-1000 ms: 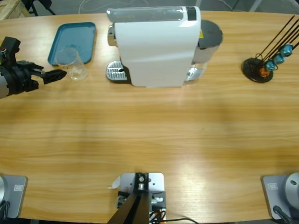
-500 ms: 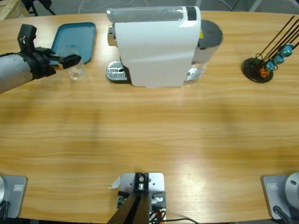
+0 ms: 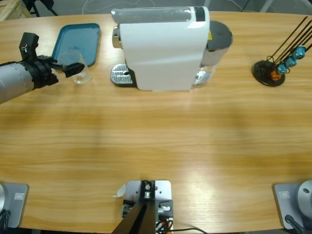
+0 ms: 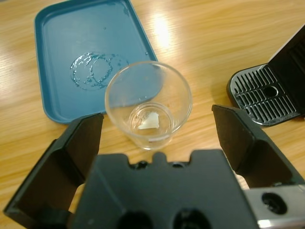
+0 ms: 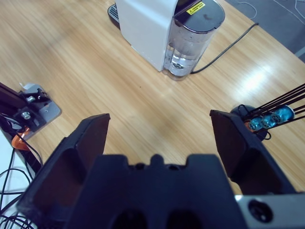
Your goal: Pour coffee
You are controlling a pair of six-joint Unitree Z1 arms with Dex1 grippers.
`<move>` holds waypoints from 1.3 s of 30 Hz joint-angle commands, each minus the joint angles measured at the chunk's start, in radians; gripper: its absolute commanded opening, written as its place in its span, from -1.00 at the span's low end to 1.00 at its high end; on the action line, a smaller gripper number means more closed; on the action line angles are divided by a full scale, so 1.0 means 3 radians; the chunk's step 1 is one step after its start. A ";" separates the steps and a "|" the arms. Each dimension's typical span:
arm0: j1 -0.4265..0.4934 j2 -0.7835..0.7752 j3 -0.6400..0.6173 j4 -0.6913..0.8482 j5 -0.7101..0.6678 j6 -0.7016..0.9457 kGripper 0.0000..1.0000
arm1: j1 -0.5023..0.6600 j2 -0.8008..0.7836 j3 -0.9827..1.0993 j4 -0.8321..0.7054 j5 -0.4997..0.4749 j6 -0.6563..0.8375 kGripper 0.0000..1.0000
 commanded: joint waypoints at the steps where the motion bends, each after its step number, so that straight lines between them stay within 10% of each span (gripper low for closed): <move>1: 0.0077 0.0063 0.0070 -0.0017 -0.0050 -0.0031 0.99 | -0.0035 -0.0140 0.0137 0.0051 0.0033 0.0053 0.84; 39: 0.0212 0.0443 -0.0009 -0.0248 -0.0031 -0.0103 0.98 | -0.0035 -0.0382 0.0204 0.0108 0.0059 0.0053 0.83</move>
